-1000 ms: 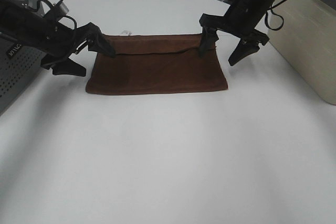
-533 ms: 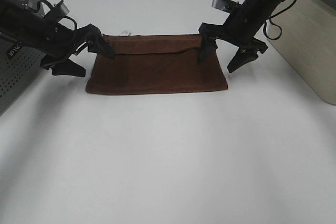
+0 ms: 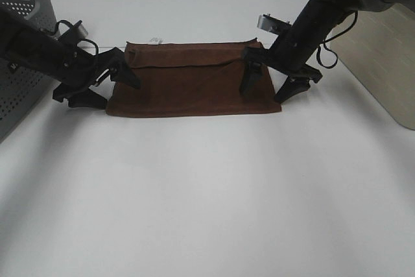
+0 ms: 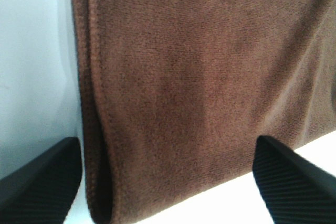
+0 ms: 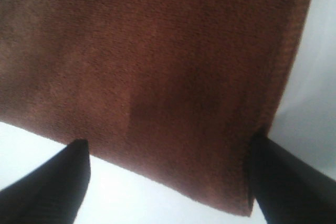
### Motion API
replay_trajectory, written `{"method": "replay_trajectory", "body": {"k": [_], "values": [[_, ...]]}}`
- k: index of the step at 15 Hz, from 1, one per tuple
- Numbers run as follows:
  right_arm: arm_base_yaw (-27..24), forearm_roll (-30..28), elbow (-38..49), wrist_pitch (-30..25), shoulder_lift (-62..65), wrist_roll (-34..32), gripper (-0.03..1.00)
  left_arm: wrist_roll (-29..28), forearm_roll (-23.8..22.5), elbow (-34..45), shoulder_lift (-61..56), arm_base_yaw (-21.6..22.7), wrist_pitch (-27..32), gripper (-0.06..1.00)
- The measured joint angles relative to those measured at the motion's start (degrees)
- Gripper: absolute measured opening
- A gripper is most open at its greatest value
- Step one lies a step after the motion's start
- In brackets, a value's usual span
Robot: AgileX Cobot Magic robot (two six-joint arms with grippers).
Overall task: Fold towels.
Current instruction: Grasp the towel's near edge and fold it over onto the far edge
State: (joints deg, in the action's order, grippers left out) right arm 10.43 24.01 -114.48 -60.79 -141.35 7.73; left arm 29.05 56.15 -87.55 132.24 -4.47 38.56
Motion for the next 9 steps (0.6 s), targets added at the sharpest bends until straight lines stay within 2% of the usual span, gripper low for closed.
{"method": "replay_trajectory", "body": {"k": [2,4,6,7,8,9], "values": [[0.00,0.57,0.00,0.80,-0.34,0.46,0.71,0.06,0.52,-0.52,0.74,-0.40,-0.34,0.78],[0.00,0.80,0.00,2.46,-0.69,1.03,0.53,0.11,0.40,-0.52,1.15,-1.72,-1.49,0.64],[0.00,0.86,0.00,3.04,-0.80,1.09,0.25,0.11,-0.74,-0.52,1.78,-2.69,-2.35,0.35],[0.00,0.86,0.00,3.09,-0.80,1.09,0.11,-0.17,-1.78,-0.52,2.01,-2.81,-2.41,0.17],[0.00,0.86,0.00,3.09,-0.80,1.03,0.02,-1.15,-3.09,-0.52,2.01,-2.81,-2.52,0.05],[0.00,0.69,0.00,3.04,-0.80,0.57,0.00,-3.32,-4.47,-0.52,1.89,-2.81,-2.52,0.02]]}}
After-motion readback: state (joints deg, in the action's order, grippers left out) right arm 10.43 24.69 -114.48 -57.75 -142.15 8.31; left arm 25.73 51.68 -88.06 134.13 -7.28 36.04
